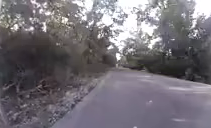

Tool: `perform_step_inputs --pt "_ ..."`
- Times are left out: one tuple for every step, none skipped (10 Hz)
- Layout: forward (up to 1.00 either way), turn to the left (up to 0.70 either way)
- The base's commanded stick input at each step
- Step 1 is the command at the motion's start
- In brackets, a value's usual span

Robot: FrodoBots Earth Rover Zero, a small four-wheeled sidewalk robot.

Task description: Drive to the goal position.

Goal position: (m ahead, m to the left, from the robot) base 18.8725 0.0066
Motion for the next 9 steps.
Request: perform_step_inputs --pt "0.7 0.0" --pt "0.7 0.0" --pt "0.7 0.0" --pt "0.7 0.0" --pt "0.7 -0.03" --pt "0.7 -0.31" --pt "0.7 -0.27" --pt "0.7 -0.14" --pt "0.7 -0.03"
